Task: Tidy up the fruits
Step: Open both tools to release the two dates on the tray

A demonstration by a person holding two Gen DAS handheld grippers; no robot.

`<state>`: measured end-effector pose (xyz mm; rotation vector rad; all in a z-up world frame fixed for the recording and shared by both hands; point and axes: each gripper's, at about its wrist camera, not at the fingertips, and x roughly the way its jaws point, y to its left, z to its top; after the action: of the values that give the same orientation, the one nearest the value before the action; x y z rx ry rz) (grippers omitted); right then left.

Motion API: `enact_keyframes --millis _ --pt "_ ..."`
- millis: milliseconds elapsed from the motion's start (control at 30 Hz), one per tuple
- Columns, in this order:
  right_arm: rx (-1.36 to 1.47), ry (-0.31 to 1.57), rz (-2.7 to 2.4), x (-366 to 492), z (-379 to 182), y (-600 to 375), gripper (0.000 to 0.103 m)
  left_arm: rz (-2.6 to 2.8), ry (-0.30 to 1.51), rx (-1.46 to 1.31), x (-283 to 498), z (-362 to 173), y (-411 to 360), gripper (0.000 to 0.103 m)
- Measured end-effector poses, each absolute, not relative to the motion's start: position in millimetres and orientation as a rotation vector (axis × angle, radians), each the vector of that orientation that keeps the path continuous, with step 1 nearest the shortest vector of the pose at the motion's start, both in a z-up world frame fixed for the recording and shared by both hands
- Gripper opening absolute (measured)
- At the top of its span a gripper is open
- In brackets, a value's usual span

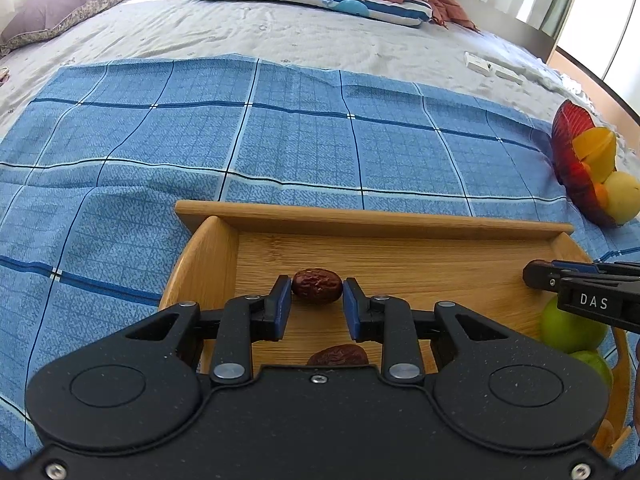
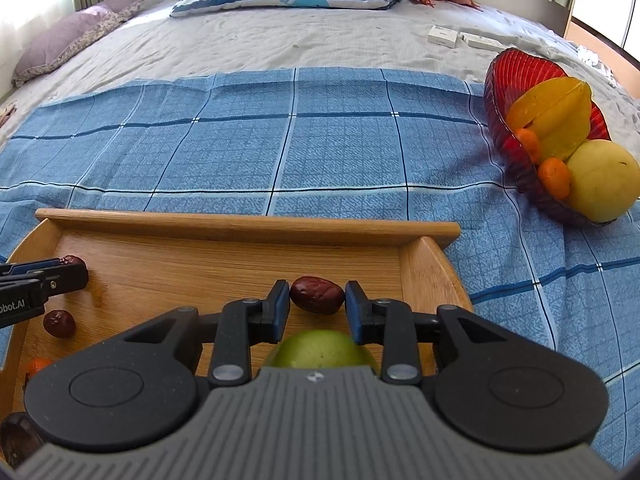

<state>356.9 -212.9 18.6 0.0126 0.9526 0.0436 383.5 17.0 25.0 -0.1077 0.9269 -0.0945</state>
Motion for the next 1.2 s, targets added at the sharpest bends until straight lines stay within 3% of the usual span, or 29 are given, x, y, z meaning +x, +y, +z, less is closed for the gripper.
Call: enact_keyframes --millis 67,133,233,400,900,1200 --pt "0.015 0.952 0.044 357.0 17.9 -212.9 0.048 -0.091 0.925 -0.111 382.9 25.2 17.1 0.034" --pt "0.023 0.941 0.038 356.1 17.8 -213.5 0.057 -0.079 0.924 -0.110 382.4 26.1 17.2 0.053" --pt "0.062 0.904 0.043 350.4 20.4 -216.7 0.071 -0.075 0.916 -0.130 378.7 28.1 20.4 0.060" --pt "0.099 0.808 0.057 332.4 35.1 -225.6 0.085 -0.066 0.838 -0.115 360.8 41.7 21.4 0.086" --pt "0.183 0.537 0.088 212.7 66.2 -260.0 0.103 -0.204 0.664 -0.124 248.0 87.9 10.7 0.099" --pt "0.079 0.411 0.092 131.2 68.7 -259.9 0.103 -0.261 0.632 -0.166 173.7 78.8 -2.1 0.103"
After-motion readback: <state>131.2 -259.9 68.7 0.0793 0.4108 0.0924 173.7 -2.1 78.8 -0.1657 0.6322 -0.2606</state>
